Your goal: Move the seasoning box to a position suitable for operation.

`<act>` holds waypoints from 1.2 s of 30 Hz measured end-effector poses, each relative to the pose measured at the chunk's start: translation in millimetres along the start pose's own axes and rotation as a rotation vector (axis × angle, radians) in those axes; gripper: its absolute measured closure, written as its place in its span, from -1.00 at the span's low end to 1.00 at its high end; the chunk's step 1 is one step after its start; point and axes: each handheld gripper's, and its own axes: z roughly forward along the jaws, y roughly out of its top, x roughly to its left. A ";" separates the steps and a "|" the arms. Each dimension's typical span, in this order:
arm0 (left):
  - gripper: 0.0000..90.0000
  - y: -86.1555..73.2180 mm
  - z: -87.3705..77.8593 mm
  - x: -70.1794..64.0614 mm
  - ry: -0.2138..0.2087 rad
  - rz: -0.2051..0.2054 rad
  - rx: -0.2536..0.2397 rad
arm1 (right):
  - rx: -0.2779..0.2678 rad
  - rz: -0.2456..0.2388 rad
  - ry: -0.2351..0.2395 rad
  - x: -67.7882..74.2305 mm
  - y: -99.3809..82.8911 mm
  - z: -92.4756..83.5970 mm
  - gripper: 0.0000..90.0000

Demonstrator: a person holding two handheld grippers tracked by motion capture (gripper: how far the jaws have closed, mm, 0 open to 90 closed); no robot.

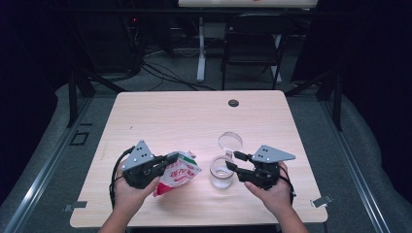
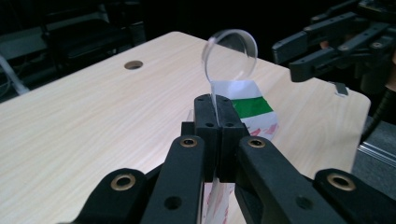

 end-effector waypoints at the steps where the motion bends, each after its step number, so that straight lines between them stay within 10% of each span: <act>1: 1.00 -3.6 -1.0 -0.8 -0.008 -0.004 0.001 | 0.003 0.000 0.008 0.8 -0.3 1.1 0.20; 16: 1.00 -39.4 -2.1 -8.1 -0.088 -0.059 0.005 | 0.066 -0.031 0.097 22.6 -1.9 23.0 0.22; 36: 1.00 -42.9 4.6 -16.8 -0.109 -0.068 0.009 | 0.138 0.004 0.317 48.9 -1.6 45.6 0.10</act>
